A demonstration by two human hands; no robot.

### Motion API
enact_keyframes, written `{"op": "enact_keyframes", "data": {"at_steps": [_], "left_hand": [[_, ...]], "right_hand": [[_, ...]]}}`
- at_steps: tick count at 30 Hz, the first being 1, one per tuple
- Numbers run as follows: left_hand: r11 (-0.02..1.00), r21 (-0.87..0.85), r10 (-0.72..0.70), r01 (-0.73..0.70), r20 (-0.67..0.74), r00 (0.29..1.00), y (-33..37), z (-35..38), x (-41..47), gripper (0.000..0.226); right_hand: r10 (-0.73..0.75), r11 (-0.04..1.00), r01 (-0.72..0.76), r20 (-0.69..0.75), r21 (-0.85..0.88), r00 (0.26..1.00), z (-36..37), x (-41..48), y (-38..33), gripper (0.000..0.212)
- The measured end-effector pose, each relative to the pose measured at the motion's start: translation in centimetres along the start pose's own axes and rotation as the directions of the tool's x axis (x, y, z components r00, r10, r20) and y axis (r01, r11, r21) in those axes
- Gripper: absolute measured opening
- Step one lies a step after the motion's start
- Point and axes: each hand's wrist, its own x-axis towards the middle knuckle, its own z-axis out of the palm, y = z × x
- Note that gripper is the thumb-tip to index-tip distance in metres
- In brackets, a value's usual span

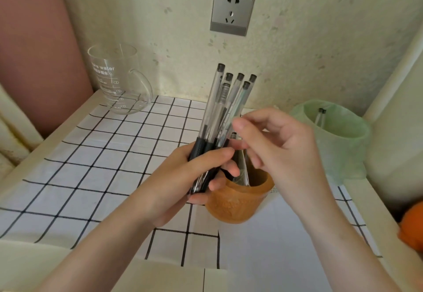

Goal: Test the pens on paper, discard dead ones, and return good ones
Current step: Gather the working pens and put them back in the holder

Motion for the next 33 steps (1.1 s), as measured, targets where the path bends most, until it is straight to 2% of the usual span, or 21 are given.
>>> {"op": "enact_keyframes", "data": {"at_steps": [7,11,14,16,18,20,23,25,27,28,30,32,33], "left_hand": [[0.998,0.054,-0.02,0.019,0.017,1.0,0.2,0.1,-0.1,0.025],[0.999,0.047,0.017,-0.018,0.02,1.0,0.0,-0.1,0.1,0.029],[1.0,0.018,0.02,-0.019,-0.032,0.999,-0.1,-0.1,0.0,0.024],[0.999,-0.035,0.013,-0.015,-0.062,0.998,-0.2,-0.3,0.1,0.025],[0.999,-0.039,0.019,-0.022,-0.088,0.996,-0.4,-0.4,0.2,0.029],[0.999,-0.022,0.03,-0.033,-0.114,0.993,-0.5,-0.4,0.3,0.028],[0.999,-0.017,0.033,-0.035,-0.131,0.991,-0.5,-0.3,0.4,0.027],[0.999,-0.009,0.035,-0.036,-0.125,0.992,-0.6,-0.3,0.4,0.03],[0.999,0.01,0.039,-0.038,-0.102,0.994,-0.5,-0.3,0.4,0.03],[0.999,0.028,0.04,-0.038,-0.088,0.995,-0.4,-0.3,0.3,0.028],[0.996,0.085,0.036,-0.032,-0.054,0.998,-0.2,-0.4,0.2,0.022],[0.989,0.146,0.025,-0.023,-0.014,1.0,0.0,-0.4,0.2,0.024],[0.987,0.16,0.017,-0.017,-0.001,1.0,0.0,-0.5,0.2,0.025]], "right_hand": [[0.075,0.997,-0.073,-0.047,0.027,0.996,0.9,-0.2,0.2,0.012],[0.157,0.97,-0.14,-0.071,0.199,0.985,0.9,-0.1,0.3,0.015],[0.207,0.927,-0.138,-0.171,0.349,0.963,-0.7,0.8,0.3,0.02],[0.226,0.923,-0.128,-0.245,0.362,0.943,-2.2,1.5,0.7,0.019],[0.208,0.963,-0.15,-0.264,0.223,0.942,-3.4,1.9,1.5,0.013],[0.205,0.978,-0.205,-0.221,0.024,0.953,-3.7,1.9,2.6,0.008],[0.232,0.951,-0.257,-0.155,-0.171,0.96,-3.2,1.5,3.5,0.017],[0.147,0.926,-0.216,-0.232,-0.308,0.961,-3.0,1.4,3.3,0.02],[0.053,0.941,-0.142,-0.278,-0.307,0.959,-3.0,1.4,2.4,0.02],[0.069,0.966,-0.123,-0.232,-0.227,0.97,-2.8,1.3,1.7,0.023],[0.16,0.986,-0.16,-0.01,-0.056,0.987,-1.7,0.8,0.5,0.033],[0.19,0.981,-0.194,0.168,0.01,0.967,-0.1,0.2,0.1,0.029],[0.185,0.98,-0.196,0.201,0.04,0.962,0.6,0.1,0.2,0.022]]}}
